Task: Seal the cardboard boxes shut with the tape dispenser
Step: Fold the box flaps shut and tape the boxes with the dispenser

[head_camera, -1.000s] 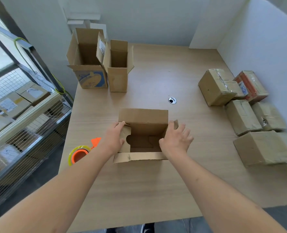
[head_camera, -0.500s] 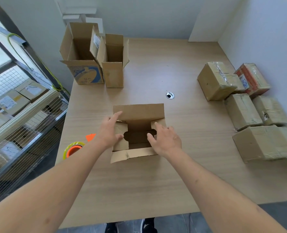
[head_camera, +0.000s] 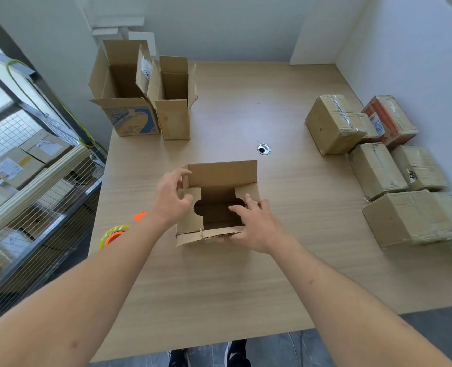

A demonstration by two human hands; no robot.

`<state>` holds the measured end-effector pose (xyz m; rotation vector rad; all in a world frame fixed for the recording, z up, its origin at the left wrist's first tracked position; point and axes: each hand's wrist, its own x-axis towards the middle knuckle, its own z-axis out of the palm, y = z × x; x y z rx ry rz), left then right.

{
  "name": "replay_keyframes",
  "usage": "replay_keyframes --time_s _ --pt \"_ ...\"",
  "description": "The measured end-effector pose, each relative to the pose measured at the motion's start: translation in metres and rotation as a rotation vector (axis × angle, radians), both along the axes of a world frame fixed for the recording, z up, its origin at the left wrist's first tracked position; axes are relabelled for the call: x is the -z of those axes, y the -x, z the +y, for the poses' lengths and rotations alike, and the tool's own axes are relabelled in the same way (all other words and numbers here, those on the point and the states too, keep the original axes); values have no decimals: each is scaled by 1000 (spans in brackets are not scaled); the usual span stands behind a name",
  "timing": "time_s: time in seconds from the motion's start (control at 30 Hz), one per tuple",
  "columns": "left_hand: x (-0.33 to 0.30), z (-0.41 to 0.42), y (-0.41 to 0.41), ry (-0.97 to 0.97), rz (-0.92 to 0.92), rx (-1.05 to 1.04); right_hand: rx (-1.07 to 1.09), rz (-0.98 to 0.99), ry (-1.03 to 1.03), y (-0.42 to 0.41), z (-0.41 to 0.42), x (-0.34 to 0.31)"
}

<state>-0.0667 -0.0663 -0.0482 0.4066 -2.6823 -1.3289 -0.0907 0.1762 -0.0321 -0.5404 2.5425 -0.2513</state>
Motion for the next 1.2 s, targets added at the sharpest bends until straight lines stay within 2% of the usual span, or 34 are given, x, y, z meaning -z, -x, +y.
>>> replay_keyframes --time_s 0.1,0.23,0.33,0.53,0.67,0.77,0.87,1.0,1.07,1.13,1.2 --pt "0 -6 -6 -64 -30 -23 2 48 32 -5 -5 1" --pt "4 -20 -3 -45 -134 -109 -3 33 53 -5 -8 -10" --pt "2 -28 -5 -83 -130 -140 55 66 107 -4 -6 -14" --pt "4 -26 -20 -68 -135 1 135 281 76 -8 -21 -1" --pt "6 -22 -33 -105 -220 251 323 321 77 -14 -33 8" --pt "20 -27 -41 129 -251 409 301 357 16 -12 -40 14" --pt "32 -29 -47 266 -156 442 97 354 -72 -10 -45 21" --pt "32 -25 -50 259 -151 433 -105 285 38 -18 -53 38" --pt "26 -28 -55 150 -141 395 -110 273 71 -21 -62 43" --pt "20 -34 -63 27 -46 287 -87 267 78 -21 -71 43" --pt "20 -42 -72 31 22 86 -67 269 90 -22 -77 46"
